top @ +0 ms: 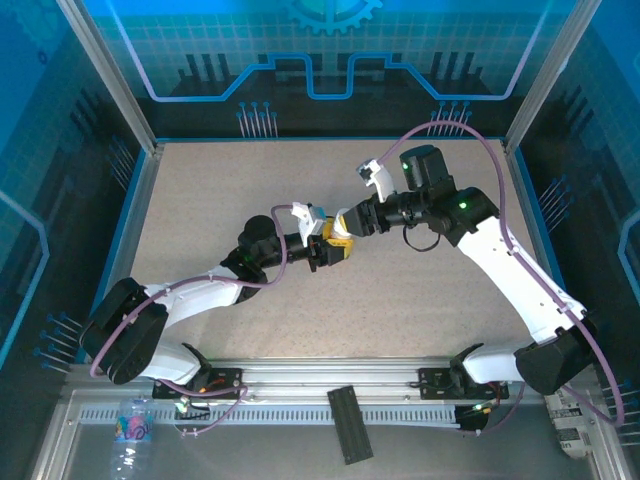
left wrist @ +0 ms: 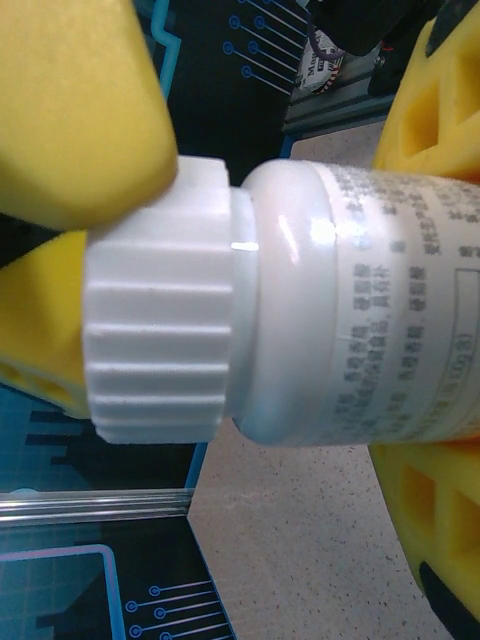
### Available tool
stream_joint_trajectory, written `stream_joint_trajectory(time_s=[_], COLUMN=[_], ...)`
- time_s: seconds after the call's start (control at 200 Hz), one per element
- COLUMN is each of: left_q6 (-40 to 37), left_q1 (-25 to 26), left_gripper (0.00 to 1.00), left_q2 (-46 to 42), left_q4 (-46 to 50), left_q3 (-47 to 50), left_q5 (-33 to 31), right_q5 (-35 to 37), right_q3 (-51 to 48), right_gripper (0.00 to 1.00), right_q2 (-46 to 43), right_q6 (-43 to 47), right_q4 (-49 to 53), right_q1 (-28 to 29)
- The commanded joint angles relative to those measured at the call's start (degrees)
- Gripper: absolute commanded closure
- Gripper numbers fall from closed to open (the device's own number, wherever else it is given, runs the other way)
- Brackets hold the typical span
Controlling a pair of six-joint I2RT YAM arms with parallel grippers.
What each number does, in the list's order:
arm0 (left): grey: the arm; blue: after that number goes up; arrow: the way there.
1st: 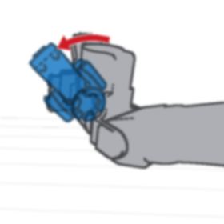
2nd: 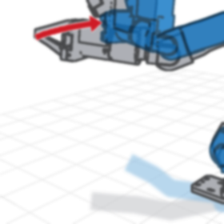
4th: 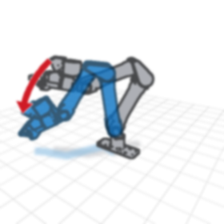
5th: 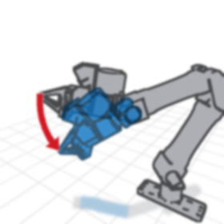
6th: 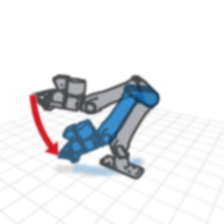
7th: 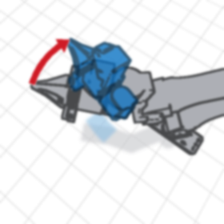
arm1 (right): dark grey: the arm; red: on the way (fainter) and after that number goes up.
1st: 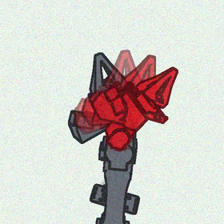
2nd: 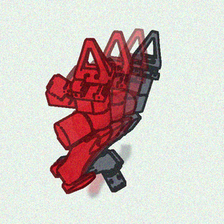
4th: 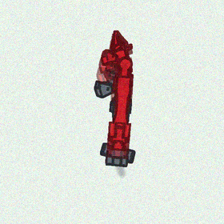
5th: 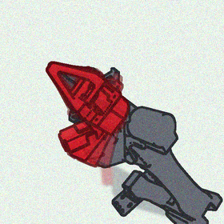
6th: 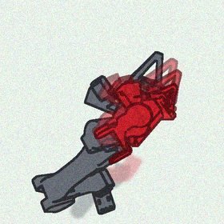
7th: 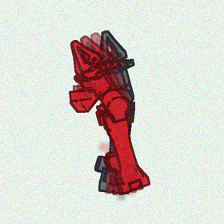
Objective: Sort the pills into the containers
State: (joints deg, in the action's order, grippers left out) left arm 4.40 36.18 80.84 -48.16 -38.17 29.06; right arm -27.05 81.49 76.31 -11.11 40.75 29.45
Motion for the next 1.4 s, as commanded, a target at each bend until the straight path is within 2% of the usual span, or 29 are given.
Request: stream_joint_trajectory(time_s=[0.0,0.115,0.2,0.255,0.48,0.635,0.77,0.916,1.036,1.151,1.251,1.396], left_q6=[-0.87,-1.00,-1.88,-2.95,-8.16,-9.09,-8.28,-8.57,-8.62,-7.40,-5.28,-3.21], left_q1=[0.23,0.25,0.21,0.37,2.15,2.94,2.99,2.90,2.75,2.24,2.03,2.03], left_gripper=[1.00,1.00,1.00,1.00,1.00,1.00,1.00,1.00,1.00,1.00,1.00,1.00], left_q2=[-0.07,-0.18,-0.48,-0.81,-1.98,-1.57,-0.78,-1.27,-2.04,-2.35,-2.26,-1.95], left_q4=[-1.04,-0.50,0.45,1.66,3.34,3.51,2.23,3.46,3.95,4.02,4.00,4.57], left_q3=[-2.02,-2.37,-2.63,-2.81,-2.44,-2.39,-1.64,-1.72,-1.90,-2.46,-3.34,-4.69], left_q5=[1.47,0.90,-0.39,-1.91,-12.56,-15.37,-15.69,-14.33,-10.00,-4.16,-0.92,1.50], right_q5=[-0.43,2.86,7.02,11.17,29.22,33.28,32.28,22.72,12.10,4.87,3.22,1.84], right_q3=[1.26,0.21,-1.73,-3.00,-9.44,-10.29,-8.22,-10.49,-11.51,-8.72,-5.31,-2.98], right_gripper=[0.56,0.59,0.61,0.65,0.67,0.65,0.43,0.26,0.22,0.20,0.18,0.18], right_q2=[0.68,0.42,0.07,0.02,-0.99,0.47,-0.81,-8.49,-14.40,-15.01,-12.99,-9.85], right_q6=[0.35,-1.81,-6.68,-10.69,-28.99,-35.82,-32.26,-24.50,-16.87,-7.59,-1.78,-0.23], right_q4=[1.52,1.02,-0.65,-1.38,-10.20,-15.54,-15.78,-15.65,-11.27,-3.73,0.88,1.48], right_q1=[0.87,1.73,2.80,4.00,10.85,13.01,11.96,5.80,0.15,-3.61,-4.05,-3.73])
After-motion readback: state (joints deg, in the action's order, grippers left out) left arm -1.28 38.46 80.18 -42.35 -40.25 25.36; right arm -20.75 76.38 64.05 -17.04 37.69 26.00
